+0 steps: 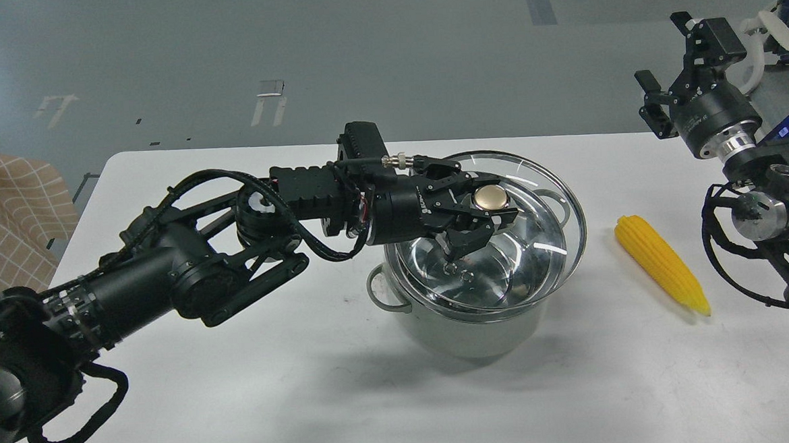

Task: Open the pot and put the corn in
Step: 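Lift the glass lid off the pot with the left gripper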

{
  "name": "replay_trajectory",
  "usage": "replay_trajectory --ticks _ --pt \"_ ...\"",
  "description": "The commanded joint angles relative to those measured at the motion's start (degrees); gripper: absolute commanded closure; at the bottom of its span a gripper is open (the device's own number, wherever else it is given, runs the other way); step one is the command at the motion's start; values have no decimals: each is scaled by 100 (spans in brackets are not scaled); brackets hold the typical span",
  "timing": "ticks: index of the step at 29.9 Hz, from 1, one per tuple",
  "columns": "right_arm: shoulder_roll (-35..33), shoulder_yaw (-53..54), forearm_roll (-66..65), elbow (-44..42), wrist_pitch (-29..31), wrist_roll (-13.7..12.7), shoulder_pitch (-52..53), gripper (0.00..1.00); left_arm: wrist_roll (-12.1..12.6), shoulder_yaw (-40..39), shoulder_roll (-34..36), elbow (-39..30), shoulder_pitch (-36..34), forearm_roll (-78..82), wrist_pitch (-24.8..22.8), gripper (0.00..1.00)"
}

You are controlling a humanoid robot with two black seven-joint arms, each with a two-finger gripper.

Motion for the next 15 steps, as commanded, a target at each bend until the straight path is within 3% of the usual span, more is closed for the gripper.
replay_trajectory --ticks 1,8,13,15 --pt "-28 9 1 12 7 0 -9 2 2 -59 754 -235 -329 0 -8 100" --pt "-45 9 1 3 7 0 -9 2 2 29 2512 -517 -198 -782 272 100" --pt "-45 9 1 3 7 0 -9 2 2 56 3306 -456 557 -1013 835 100" --pt "-45 0 1 3 7 0 -9 2 2 47 3586 -438 1205 -1030 1255 100"
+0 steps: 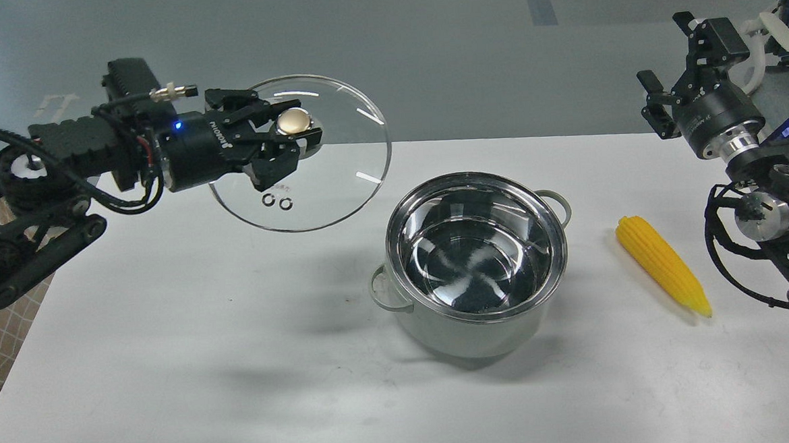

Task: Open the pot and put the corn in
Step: 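Lift the glass lid off the pot with the left gripper, then lower the glass lid onto the table beside the pot, left gripper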

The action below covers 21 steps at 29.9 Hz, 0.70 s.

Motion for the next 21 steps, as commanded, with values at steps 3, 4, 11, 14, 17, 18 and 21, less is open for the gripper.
replay_trajectory --ticks 3,4,11,14,17,18,21 --pt "-2 -9 0 -18 2 0 1 1 -2 -65 469 110 1464 -168 874 100" --pt "-2 -9 0 -18 2 0 -8 2 -2 -74 469 154 1615 -195 954 100" --pt "-63 -9 0 -9 2 0 -52 2 -2 -3 355 1076 2319 -476 1815 100" --pt "-63 -9 0 -9 2 0 -69 2 -2 14 198 1402 2364 -591 2044 100" --pt "-63 -9 0 -9 2 0 -69 1 -2 14 48 1534 2399 -608 2114 99" --pt "-63 -9 0 -9 2 0 -69 1 -2 14 21 1569 2425 -609 2141 99" --pt "-63 -9 0 -9 2 0 -78 2 -2 14 -128 1753 2548 -609 2334 95"
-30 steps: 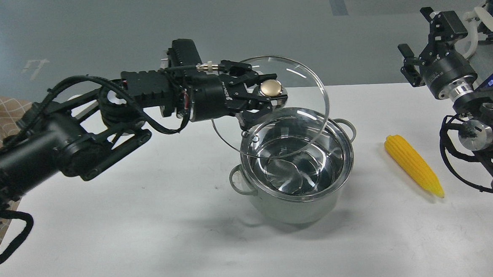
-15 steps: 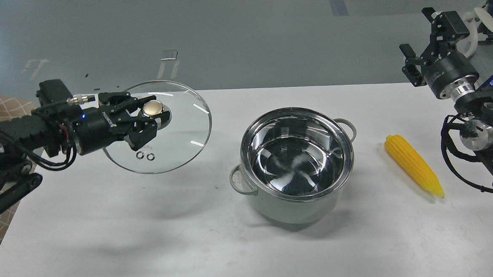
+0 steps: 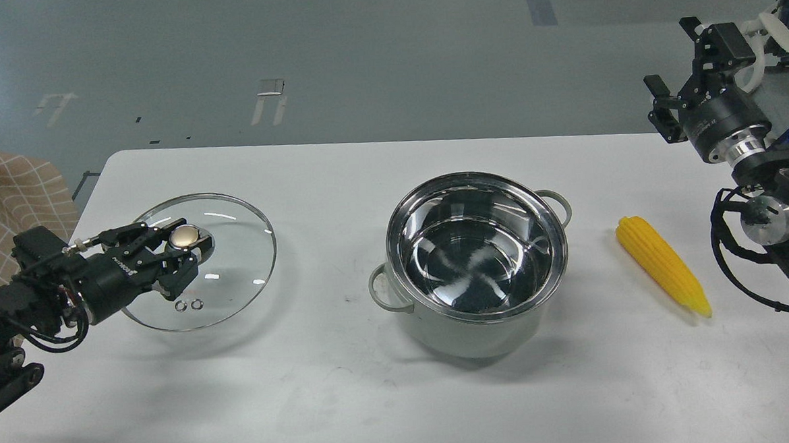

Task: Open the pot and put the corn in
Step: 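Lower the glass lid onto the table beside the pot, left gripper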

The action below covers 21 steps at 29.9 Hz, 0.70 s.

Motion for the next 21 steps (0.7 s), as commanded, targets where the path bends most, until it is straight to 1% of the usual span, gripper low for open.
replay_trajectory --ticks 1,5,10,14,21 --pt "2 1 0 1 0 0 -9 2 0 1 -175 234 89 -3 210 94" --pt "2 1 0 1 0 0 -27 2 0 9 -448 612 89 -3 470 93" --pt "2 1 0 1 0 0 -44 2 0 27 -615 875 150 5 470 93" --pt "2 1 0 1 0 0 -53 2 0 62 -624 955 291 -12 470 93" --pt "2 1 0 1 0 0 -71 2 0 62 -791 1139 300 -30 470 85"
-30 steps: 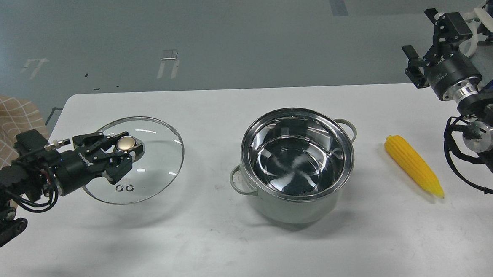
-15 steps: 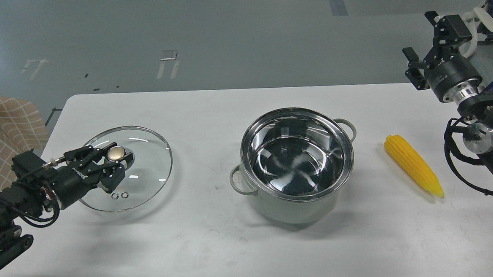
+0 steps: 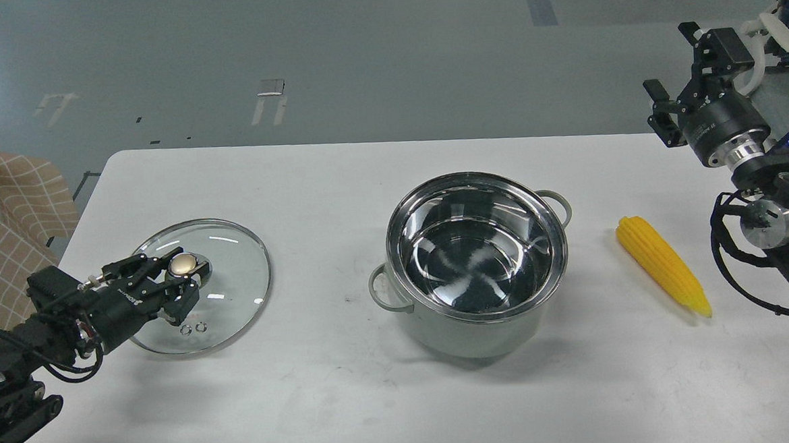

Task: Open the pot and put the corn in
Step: 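Lower the glass lid onto the table beside the pot, left gripper, then release the lid and raise the left arm away from it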

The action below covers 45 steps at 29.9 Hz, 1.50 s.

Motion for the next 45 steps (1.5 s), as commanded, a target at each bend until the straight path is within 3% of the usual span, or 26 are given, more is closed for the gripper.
replay_trajectory --ticks 1,2,3,5,10,15,23,30,33,35,37,40,42,44,45 --pt "-1 0 0 7 0 0 -16 2 2 10 -57 98 5 5 -8 83" --pt "-1 0 0 -1 0 0 -16 2 2 2 -65 98 5 -4 -8 75" --pt "-9 0 0 -1 0 0 -16 1 2 2 -66 98 -4 -4 -8 57" --pt "-1 0 0 -1 0 0 -16 2 2 -7 -66 98 -4 -13 -8 42" --pt "-9 0 0 8 0 0 -25 1 2 -7 -57 89 -22 -136 -8 25" --pt "-9 9 0 8 0 0 -25 1 2 -7 -48 81 -83 -206 -8 23" --pt "-1 0 0 7 0 0 -25 1 2 -7 5 72 -57 -224 -8 10" --pt "-9 0 0 -1 8 0 -25 1 2 -7 -4 72 -22 -224 -8 10" --pt "-9 0 0 -1 8 0 -25 2 2 2 -4 72 -13 -215 -8 20" --pt "-9 0 0 -1 8 0 -25 1 2 2 -4 81 13 -215 -8 40" --pt "-9 0 -9 -1 8 0 -25 1 2 2 5 89 22 -206 -8 67" --pt "-1 0 -9 -1 8 0 -25 2 2 2 14 98 22 -215 -8 74" --pt "-9 0 -9 -1 8 0 -25 1 2 2 5 98 22 -206 -8 74" --pt "-9 0 -9 -1 8 0 -25 1 2 2 5 98 22 -206 -8 52" --pt "-9 0 -9 -1 8 0 -25 2 2 2 5 98 5 -206 -8 30"
